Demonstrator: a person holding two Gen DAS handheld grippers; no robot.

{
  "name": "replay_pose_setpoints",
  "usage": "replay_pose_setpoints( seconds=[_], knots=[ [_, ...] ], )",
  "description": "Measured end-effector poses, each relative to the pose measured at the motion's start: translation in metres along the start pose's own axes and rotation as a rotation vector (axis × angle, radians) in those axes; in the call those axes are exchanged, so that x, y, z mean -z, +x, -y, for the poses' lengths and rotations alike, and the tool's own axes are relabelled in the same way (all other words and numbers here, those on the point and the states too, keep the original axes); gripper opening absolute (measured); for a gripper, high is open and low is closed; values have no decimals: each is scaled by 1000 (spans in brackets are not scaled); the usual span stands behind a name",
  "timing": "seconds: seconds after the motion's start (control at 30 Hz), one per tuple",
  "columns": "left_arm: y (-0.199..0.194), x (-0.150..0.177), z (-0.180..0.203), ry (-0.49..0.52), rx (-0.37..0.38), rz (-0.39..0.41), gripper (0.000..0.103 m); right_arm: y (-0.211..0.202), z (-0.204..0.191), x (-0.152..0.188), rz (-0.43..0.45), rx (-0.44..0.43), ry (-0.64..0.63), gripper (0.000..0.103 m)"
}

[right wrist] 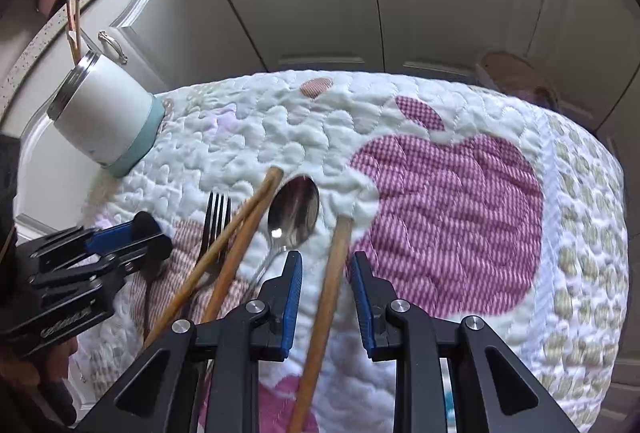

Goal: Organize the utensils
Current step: 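Close left tool on the dark-bowled spoon while right tool grasps a wooden chopstick, then lift the spoon with left tool while right tool lifts the chopstick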

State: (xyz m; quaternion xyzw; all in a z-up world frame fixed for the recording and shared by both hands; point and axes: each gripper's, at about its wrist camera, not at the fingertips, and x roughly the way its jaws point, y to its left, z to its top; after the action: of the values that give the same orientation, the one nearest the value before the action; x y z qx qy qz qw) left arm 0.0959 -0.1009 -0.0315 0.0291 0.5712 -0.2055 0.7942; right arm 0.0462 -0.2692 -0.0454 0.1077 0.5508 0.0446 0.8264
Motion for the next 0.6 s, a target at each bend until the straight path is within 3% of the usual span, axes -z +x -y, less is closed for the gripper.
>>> replay_pose_setpoints(
  seconds=[0.07,0.13,0.17,0.33,0.53,0.6],
  knots=[
    [-11,-1,-11,-14,8,14,32,0,-1,-1,13,7,-11,11],
    [-24,-1,-15,-22,14,34,31,-6,1,1,27,-19,0,8],
    [-31,-1,-16,-22,12,45,3,-10,1,3,36,-29,2,8],
    [-54,-6,-25,-36,8,103,4,-42,4,14,85,-62,14,8],
    [-49,4,-46,-151,40,59,4,-63,1,20,101,-78,1,8],
    [-45,9,-53,-224,49,55,14,-61,-2,21,96,-81,-4,8]
  ],
)
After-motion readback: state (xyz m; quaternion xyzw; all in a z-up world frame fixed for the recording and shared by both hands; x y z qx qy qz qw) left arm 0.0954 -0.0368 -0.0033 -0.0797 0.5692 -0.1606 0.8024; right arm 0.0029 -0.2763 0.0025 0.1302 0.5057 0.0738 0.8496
